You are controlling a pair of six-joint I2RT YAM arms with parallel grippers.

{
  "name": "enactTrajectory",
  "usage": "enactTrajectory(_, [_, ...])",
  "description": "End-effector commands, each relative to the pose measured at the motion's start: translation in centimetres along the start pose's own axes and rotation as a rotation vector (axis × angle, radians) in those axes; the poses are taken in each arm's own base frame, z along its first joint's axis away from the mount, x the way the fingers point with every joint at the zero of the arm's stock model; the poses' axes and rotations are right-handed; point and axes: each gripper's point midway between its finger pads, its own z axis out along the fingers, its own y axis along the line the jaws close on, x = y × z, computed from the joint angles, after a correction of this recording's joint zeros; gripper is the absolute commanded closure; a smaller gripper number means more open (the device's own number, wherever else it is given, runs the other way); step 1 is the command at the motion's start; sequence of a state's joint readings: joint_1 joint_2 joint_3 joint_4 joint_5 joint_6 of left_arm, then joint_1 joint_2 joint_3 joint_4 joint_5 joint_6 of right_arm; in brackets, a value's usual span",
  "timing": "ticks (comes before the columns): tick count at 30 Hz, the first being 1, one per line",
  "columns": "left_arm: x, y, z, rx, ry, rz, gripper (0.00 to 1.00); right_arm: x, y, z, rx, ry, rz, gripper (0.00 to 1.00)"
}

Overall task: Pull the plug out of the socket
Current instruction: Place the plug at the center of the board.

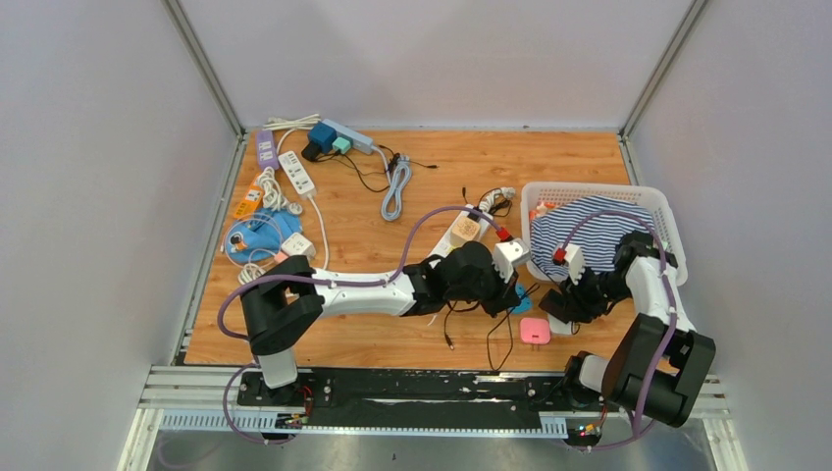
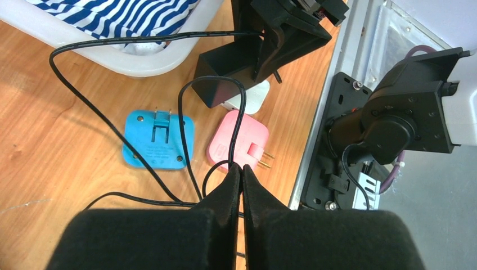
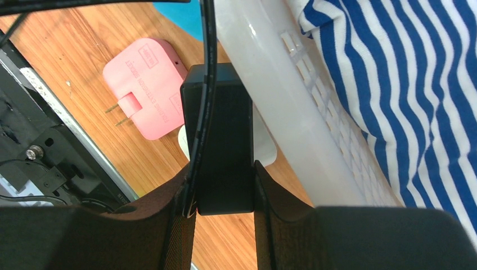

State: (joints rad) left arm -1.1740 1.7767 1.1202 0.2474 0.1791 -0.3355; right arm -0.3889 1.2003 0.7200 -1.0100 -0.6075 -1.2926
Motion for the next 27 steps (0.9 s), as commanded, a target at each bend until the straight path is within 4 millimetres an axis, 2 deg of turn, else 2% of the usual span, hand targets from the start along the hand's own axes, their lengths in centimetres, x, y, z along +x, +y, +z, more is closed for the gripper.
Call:
enactTrajectory(1, [0.4,1.1,0.9,-0.008,0.006,0.022,0.98,-1.0,-0.4,-0.1,-0.006,-0.054,0.024,0.87])
enactTrajectory(7, [0.8,1.5,1.7,-0.007,0.021,0.024,0.9,-1.0,-0.5,-0.1,-0.002,-0.054,0.03,0.58])
enactTrajectory(10, [0.9,1.9,1.9,-0.014,0.022,0.02,0.82,-1.0,-0.5,-0.3,0.013,-0.051,0.028,0.48])
enactTrajectory(14, [0.9,2.2,1.9,-0.018,0.023,0.019,0.78,-1.0,-0.5,-1.0,0.061,-0.039,0.011,0.38])
enactTrajectory(17, [0.9,2.3,2.0,-0.017,0.023,0.018,0.74,-1.0,-0.5,-1.8,0.1,-0.027,-0.003,0.36])
enactTrajectory(21, [0.4,2.2,1.7,-0.005,0.015,0.004,0.61,-1.5,-0.1,-3.3,0.141,-0.016,-0.026,0.34])
enactTrajectory(27, [-1.7,2.0,-0.5,0.003,-0.033,0.022,0.49,-3.1,0.8,-5.2,0.178,-0.05,-0.059,0.31])
